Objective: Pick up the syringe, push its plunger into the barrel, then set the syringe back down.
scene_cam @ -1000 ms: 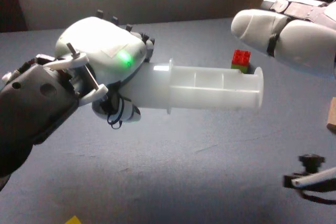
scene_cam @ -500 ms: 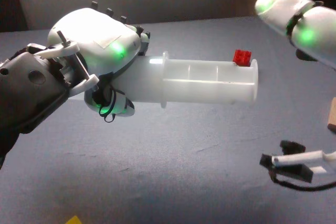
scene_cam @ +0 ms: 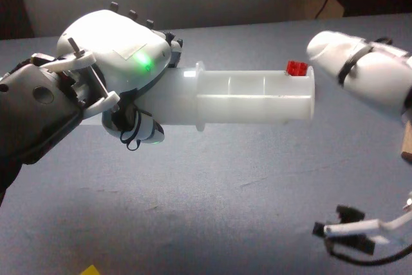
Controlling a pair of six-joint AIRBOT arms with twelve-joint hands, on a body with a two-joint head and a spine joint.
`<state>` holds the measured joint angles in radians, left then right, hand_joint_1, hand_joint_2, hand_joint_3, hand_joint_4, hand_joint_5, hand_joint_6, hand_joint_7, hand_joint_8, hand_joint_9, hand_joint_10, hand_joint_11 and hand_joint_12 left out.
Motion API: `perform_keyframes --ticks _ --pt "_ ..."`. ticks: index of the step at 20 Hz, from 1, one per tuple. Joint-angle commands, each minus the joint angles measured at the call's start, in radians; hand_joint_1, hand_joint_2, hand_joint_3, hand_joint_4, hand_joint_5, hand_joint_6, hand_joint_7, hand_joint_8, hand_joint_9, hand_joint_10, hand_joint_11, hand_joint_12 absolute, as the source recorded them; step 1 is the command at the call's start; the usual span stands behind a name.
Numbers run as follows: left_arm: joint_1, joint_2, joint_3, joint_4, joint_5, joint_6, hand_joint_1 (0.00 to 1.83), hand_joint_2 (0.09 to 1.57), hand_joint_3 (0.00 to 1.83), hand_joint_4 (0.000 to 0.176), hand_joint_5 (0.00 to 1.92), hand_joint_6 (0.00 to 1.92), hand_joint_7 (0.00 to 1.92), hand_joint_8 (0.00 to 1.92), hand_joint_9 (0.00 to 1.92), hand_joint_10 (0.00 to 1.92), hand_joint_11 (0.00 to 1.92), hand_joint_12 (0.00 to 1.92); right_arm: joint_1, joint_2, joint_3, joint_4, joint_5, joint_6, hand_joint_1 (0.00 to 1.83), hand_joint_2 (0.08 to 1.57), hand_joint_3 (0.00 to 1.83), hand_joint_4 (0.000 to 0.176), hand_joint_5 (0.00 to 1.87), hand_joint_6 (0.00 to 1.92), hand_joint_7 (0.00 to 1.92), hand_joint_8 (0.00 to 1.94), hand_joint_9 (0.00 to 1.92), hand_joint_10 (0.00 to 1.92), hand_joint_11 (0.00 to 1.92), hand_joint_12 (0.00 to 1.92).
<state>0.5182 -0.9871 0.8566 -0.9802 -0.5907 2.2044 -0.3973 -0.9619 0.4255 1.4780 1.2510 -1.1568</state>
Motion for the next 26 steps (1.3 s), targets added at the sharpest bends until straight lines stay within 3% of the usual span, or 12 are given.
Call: perform_keyframes --ticks 1,3,12,16,17,20,23,24,26 --pt "-0.014 0.007 -0.003 0.058 -0.084 0.004 1.49 1.14 0.0 0.0 0.78 1.09 0.77 1.15 0.89 1.25 0.89 1.49 0.013 -0.001 -0.003 -0.062 0.03 -0.002 0.16 1.13 0.0 0.0 0.26 0.0 0.28 0.0 0.27 0.0 0.0 0.81" --pt "-0.015 0.007 -0.003 0.058 -0.084 0.004 1.49 1.16 0.0 0.0 0.76 1.1 0.74 1.24 0.88 1.26 0.82 1.55 0.027 -0.016 -0.003 -0.018 0.015 -0.007 0.15 1.14 0.0 0.0 0.26 0.0 0.28 0.0 0.27 0.0 0.0 0.81" --pt "-0.019 0.007 -0.003 0.058 -0.076 0.011 1.49 1.15 0.0 0.0 0.78 1.05 0.79 1.19 0.91 1.2 0.82 1.58 0.074 -0.118 -0.002 0.007 -0.002 0.004 0.17 1.13 0.0 0.0 0.27 0.0 0.28 0.0 0.27 0.0 0.0 0.84" --pt "-0.022 0.007 -0.002 0.058 -0.073 0.014 1.49 1.15 0.0 0.0 0.8 1.08 0.75 1.19 0.87 1.22 0.86 1.56 0.065 -0.167 0.009 -0.02 -0.001 0.004 0.18 1.13 0.0 0.0 0.25 0.0 0.27 0.0 0.26 0.0 0.0 0.8" --pt "-0.023 0.007 -0.002 0.058 -0.066 0.019 1.49 1.17 0.0 0.0 0.74 1.07 0.74 1.27 0.86 1.29 0.78 1.64 0.059 -0.189 0.019 -0.046 0.005 0.004 0.18 1.13 0.0 0.0 0.24 0.0 0.27 0.0 0.26 0.0 0.0 0.79" --pt "-0.029 0.007 0.002 0.058 -0.036 0.036 1.49 1.15 0.0 0.0 0.79 1.06 0.77 1.2 0.89 1.21 0.83 1.59 0.054 -0.231 0.042 -0.074 0.018 0.003 0.17 1.14 0.0 0.0 0.26 0.0 0.29 0.01 0.28 0.01 0.0 0.83" --pt "-0.032 0.007 0.003 0.058 -0.038 0.037 1.49 1.14 0.0 0.0 0.79 1.03 0.81 1.14 0.91 1.2 0.86 1.57 0.053 -0.257 0.065 -0.078 -0.021 -0.007 0.19 1.13 0.0 0.0 0.26 0.0 0.3 0.0 0.29 0.0 0.0 0.83" --pt "-0.033 0.007 0.003 0.058 -0.039 0.037 1.48 1.16 0.0 0.0 0.79 1.06 0.76 1.22 0.83 1.31 0.8 1.64 0.051 -0.26 0.067 -0.08 -0.026 -0.007 0.17 1.13 0.0 0.0 0.27 0.0 0.31 0.0 0.3 0.0 0.0 0.87" --pt "-0.035 0.007 0.003 0.058 -0.039 0.037 1.49 1.16 0.0 0.0 0.81 1.05 0.76 1.21 0.87 1.26 0.78 1.63 0.046 -0.276 0.069 -0.081 -0.047 -0.007 0.16 1.13 0.0 0.0 0.27 0.0 0.31 0.0 0.3 0.0 0.0 0.87"
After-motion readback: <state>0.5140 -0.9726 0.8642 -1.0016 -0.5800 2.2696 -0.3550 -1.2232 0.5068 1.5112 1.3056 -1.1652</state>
